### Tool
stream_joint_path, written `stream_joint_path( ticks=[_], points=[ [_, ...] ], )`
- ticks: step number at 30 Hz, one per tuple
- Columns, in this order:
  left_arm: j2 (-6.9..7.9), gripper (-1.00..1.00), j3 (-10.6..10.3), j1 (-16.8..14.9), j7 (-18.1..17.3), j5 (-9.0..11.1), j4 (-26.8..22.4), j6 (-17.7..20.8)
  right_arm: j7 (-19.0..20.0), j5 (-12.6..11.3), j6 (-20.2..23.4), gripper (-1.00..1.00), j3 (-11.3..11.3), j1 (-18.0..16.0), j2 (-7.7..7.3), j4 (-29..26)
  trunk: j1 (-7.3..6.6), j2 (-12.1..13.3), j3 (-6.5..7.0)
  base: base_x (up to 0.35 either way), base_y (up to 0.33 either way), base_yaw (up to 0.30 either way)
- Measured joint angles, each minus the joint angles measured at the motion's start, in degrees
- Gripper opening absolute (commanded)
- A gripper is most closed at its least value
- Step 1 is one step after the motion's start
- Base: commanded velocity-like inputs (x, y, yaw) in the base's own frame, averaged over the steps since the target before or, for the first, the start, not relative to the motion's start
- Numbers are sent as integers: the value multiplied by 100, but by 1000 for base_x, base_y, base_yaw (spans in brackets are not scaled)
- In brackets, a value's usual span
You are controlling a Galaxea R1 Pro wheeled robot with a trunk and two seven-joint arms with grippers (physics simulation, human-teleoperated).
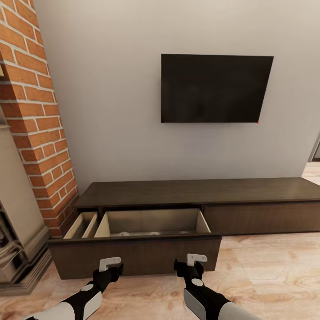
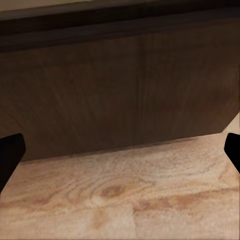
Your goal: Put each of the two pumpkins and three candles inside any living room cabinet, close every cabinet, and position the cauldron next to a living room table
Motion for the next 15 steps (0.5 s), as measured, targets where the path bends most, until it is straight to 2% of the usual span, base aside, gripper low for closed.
stream_joint_path(
  ticks=[15],
  points=[
    [0, 100, -2, 0, -31, 6, 0, 0, 0, 1, 4, 100, 0, -3, 0, 0, 1, 0, 0, 6, 1, 0]
  ],
)
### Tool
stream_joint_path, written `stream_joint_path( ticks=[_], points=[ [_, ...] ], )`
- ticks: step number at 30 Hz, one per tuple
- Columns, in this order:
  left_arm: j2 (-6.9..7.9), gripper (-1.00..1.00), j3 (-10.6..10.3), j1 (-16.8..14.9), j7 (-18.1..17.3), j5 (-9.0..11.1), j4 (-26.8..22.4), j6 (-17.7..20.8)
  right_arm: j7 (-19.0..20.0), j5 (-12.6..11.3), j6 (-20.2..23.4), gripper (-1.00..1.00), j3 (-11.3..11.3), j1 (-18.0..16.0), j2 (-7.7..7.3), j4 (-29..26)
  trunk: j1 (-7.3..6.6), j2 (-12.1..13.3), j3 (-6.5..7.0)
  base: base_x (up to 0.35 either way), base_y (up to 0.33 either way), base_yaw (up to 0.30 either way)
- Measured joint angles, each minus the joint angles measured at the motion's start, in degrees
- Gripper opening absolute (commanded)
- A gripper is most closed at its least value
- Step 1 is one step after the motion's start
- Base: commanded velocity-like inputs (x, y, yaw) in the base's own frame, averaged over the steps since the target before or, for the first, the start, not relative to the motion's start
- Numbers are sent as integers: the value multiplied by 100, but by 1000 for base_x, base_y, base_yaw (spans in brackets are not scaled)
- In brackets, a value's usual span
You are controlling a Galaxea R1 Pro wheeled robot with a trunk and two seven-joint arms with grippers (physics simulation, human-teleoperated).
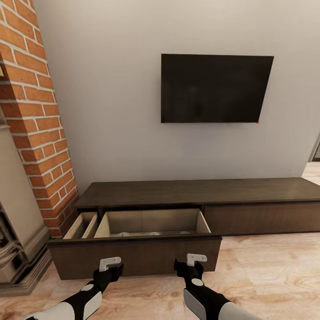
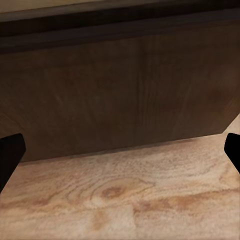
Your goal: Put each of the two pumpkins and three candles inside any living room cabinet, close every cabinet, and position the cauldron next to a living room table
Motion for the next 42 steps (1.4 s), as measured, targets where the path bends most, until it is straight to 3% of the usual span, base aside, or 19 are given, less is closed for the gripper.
stream_joint_path(
  ticks=[4, 21, 31, 42],
  points=[
    [0, 100, 0, 0, -1, -1, 2, 0, 0, 0, 0, 100, 0, 1, 0, -1, 0, 0, 0, 0, 0, 0],
    [0, 100, 0, 0, -2, 3, 5, 0, 0, -1, 0, 100, 0, 1, -3, -5, 373, -680, -305, 0, 0, 0],
    [1, 100, 0, 0, 0, 3, -3, 0, 0, 6, 0, 100, 0, 1, -6, -7, 373, -682, -305, 10, 0, 0],
    [-6, 100, 0, 0, -1, 0, -4, 8, 0, 0, 0, 100, 0, 2, -4, -4, 370, -682, -305, 275, 0, 0]
  ],
)
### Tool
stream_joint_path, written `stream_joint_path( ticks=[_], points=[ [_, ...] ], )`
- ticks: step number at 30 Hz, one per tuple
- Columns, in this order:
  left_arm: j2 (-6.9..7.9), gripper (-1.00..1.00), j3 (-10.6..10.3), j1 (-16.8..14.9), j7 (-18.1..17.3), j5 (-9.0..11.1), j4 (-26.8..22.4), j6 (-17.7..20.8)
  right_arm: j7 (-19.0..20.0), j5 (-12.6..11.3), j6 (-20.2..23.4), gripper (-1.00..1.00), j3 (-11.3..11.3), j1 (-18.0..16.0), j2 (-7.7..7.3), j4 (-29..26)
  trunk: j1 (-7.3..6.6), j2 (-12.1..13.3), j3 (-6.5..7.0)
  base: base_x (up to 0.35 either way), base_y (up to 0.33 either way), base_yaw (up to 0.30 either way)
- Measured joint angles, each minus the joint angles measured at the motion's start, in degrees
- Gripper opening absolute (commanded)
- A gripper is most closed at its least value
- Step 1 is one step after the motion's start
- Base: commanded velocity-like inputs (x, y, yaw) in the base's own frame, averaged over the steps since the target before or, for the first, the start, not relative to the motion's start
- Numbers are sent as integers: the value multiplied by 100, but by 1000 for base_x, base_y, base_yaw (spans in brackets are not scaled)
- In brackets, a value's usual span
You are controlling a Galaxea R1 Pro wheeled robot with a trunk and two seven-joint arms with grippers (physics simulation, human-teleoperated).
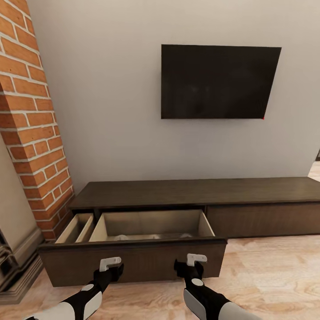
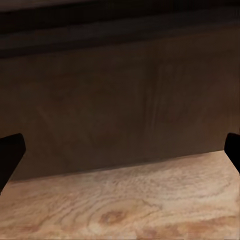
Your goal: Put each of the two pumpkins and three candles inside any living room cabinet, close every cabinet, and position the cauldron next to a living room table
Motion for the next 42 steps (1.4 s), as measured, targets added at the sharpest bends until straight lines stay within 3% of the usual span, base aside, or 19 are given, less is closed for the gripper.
stream_joint_path(
  ticks=[42],
  points=[
    [6, 100, -1, 0, -1, -5, 0, -3, 6, -7, 7, 100, 14, 0, 1, -5, 0, 0, 0, 226, 0, 0]
  ],
)
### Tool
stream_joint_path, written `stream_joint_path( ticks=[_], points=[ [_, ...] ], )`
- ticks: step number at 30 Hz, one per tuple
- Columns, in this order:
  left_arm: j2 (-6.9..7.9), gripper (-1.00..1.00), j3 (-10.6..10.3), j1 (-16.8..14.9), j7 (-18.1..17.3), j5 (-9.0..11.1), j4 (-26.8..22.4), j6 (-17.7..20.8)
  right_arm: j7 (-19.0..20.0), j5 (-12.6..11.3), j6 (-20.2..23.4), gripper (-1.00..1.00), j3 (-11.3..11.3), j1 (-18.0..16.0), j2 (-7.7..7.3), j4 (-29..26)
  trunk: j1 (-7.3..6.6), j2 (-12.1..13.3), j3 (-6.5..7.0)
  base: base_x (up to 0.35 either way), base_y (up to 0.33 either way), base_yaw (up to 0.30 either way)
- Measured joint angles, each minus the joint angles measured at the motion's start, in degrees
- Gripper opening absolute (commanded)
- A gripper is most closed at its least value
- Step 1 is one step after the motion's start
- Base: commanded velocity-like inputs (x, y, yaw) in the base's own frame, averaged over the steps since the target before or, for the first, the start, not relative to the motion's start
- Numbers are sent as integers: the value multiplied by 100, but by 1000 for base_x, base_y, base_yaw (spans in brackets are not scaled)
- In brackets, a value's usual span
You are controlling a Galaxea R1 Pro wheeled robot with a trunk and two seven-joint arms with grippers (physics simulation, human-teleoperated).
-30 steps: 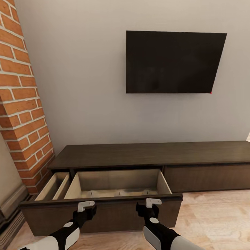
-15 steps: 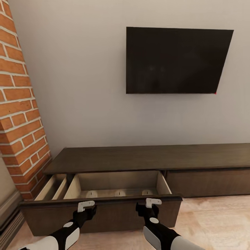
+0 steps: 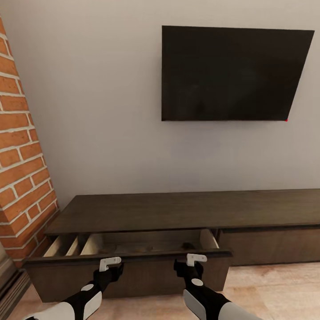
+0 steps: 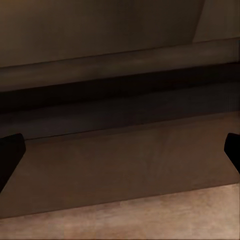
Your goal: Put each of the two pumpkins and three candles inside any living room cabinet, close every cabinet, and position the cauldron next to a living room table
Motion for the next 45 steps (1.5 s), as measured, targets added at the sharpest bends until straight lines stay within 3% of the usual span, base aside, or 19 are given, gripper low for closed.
stream_joint_path(
  ticks=[20, 45],
  points=[
    [2, 100, 0, 0, 0, 1, 0, 2, -2, 5, -2, 100, -3, -1, -4, 0, 1, 0, 0, 200, 0, 0],
    [8, 100, 1, 0, 0, 1, 0, -5, -6, 12, -3, 100, -14, 0, -4, 1, 3, 0, 0, 46, 16, 0]
  ],
)
